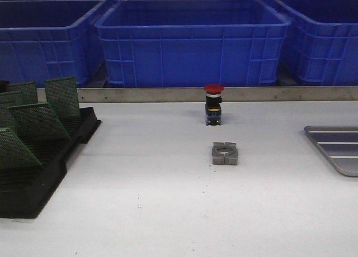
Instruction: Place circuit board on tray
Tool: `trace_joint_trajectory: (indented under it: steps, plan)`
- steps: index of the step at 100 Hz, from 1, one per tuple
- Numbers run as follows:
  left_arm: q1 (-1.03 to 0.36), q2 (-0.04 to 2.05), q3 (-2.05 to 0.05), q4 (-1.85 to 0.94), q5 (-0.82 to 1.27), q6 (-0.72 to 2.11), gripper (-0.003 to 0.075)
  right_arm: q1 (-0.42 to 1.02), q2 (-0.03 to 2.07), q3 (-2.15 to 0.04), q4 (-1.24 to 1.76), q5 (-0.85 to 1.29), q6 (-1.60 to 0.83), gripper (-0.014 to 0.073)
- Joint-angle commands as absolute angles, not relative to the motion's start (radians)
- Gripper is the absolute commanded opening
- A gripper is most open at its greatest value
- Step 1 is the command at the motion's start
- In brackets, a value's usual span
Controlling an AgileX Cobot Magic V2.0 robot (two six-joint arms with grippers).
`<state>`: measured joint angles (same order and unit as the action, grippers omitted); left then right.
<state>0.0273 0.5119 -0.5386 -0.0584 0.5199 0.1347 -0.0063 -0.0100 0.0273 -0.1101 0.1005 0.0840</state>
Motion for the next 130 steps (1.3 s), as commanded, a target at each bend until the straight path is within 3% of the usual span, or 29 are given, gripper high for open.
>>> trace_joint_trajectory:
  steps: [1, 6, 13, 39, 53, 108, 118, 130]
  plan:
    - [0.028, 0.598, -0.601, -0.064, 0.471, 0.261, 0.0299, -0.007, -0.03, 0.028, -0.123, 0.027, 0.081, -0.006]
    - [0.028, 0.633, -0.607, -0.064, 0.471, 0.326, 0.0379, -0.007, -0.03, 0.028, -0.123, 0.027, 0.081, -0.006]
    - [0.028, 0.68, -0.614, -0.064, 0.479, 0.429, 0.0435, -0.007, -0.03, 0.028, -0.123, 0.027, 0.081, -0.006]
    - [0.028, 0.825, -0.616, -0.092, 0.555, 1.054, 0.044, -0.007, -0.03, 0.028, -0.123, 0.027, 0.081, -0.006]
    - [0.026, 0.923, -0.617, -0.155, 0.558, 1.239, 0.044, -0.007, -0.03, 0.028, -0.123, 0.027, 0.081, -0.006]
    - [-0.014, 1.234, -0.626, -0.166, 0.369, 1.28, 0.044, -0.007, -0.03, 0.028, -0.123, 0.027, 0.081, -0.006]
    - [-0.014, 1.284, -0.642, -0.169, 0.389, 1.28, 0.041, -0.007, -0.03, 0.028, -0.123, 0.027, 0.081, -0.006]
    - [-0.012, 1.341, -0.679, -0.178, 0.416, 1.28, 0.0258, -0.007, -0.03, 0.028, -0.123, 0.027, 0.081, -0.006]
